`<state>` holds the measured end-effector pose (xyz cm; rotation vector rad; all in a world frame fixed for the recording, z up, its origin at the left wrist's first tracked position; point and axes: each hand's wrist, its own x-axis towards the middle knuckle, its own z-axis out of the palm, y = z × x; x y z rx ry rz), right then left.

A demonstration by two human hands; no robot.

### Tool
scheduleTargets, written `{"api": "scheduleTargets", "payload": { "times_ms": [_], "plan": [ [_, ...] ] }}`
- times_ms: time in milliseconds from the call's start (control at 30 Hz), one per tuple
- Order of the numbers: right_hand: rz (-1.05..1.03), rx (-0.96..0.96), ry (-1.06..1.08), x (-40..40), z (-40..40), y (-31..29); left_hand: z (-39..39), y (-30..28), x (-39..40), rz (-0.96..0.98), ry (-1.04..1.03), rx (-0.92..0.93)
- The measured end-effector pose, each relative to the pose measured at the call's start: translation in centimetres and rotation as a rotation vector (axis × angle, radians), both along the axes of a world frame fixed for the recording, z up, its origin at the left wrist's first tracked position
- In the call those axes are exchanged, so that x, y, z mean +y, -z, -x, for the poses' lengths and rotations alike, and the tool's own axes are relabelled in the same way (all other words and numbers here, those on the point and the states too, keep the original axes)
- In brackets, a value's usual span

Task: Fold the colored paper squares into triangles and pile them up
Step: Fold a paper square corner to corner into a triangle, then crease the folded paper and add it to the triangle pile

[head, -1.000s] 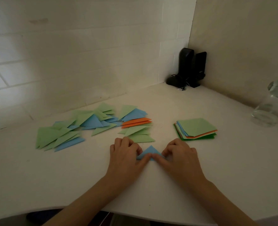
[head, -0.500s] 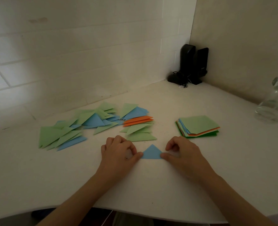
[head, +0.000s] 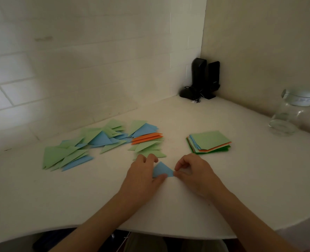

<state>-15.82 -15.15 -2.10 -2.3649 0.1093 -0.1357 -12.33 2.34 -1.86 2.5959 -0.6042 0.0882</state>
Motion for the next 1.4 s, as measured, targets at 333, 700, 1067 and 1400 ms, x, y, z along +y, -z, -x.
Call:
{"api": "scheduleTargets", "payload": {
  "times_ms": [333,700,1067,1400],
  "plan": [
    [0.052,-0.090,-0.045,-0.4,0.2,0.8,-1.4,-0.6,0.4,0.230,-0.045,0.222],
    [0.410,-0.191,0.248,-7.6,-1.9,-0.2,-8.2,-2.2,3.1,0.441,-0.202,0.057],
    [0.432,-0.204,0.310,-7.4,-2.0,1.6,-16.0,-2.7,1.5,0.443,-0.332,0.010],
    [0.417,-0.371,0.424,-7.5,-1.9,1.1,-16.8,-1.1,0.5,0.178,-0.424,-0.143]
  ]
}}
